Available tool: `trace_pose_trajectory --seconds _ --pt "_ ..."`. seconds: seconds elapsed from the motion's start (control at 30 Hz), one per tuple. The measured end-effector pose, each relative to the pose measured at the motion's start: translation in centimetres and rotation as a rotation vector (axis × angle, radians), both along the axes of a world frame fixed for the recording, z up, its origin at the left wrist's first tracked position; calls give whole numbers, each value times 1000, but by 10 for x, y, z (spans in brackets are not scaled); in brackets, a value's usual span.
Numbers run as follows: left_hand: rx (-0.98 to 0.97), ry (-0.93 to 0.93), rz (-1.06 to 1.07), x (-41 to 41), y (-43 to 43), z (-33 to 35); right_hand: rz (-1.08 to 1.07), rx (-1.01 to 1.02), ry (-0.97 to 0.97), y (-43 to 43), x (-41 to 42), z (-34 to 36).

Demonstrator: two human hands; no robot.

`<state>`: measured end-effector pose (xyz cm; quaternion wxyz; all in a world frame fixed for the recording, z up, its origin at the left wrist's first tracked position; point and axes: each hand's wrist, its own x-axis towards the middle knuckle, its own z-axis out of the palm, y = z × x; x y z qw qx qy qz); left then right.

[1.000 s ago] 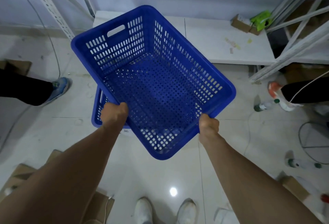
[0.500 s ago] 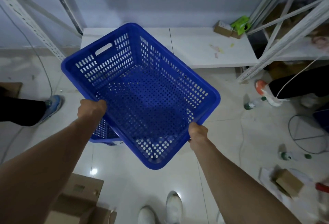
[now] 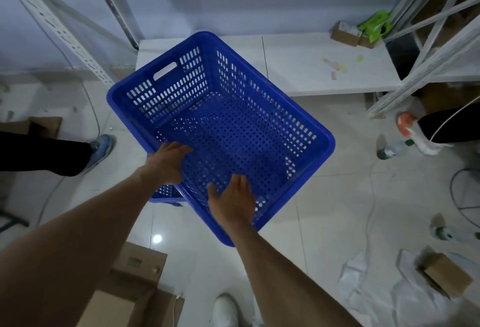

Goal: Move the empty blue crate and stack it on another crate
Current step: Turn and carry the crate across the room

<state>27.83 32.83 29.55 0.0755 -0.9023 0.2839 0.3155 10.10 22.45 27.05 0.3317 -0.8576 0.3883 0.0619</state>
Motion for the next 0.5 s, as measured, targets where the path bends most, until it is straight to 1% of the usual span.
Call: trace_pose_trajectory --seconds 0.1,0.2,0.27,0.33,0.4,0.5 --pt "161 -38 -231 -9 2 -2 102 42 34 32 11 -4" --pt "241 -57 -366 -14 9 -10 216 36 121 55 18 -10" --pt "224 -102 -447 -18 11 -12 263 -25 193 63 20 -13" --pt "165 -164 -522 -22 12 -13 295 -91 258 66 20 -18" --pt "105 -201 -562 -25 13 -15 295 -144 276 65 18 -23" --pt "73 -205 -590 -27 16 -23 267 -231 274 67 15 -22"
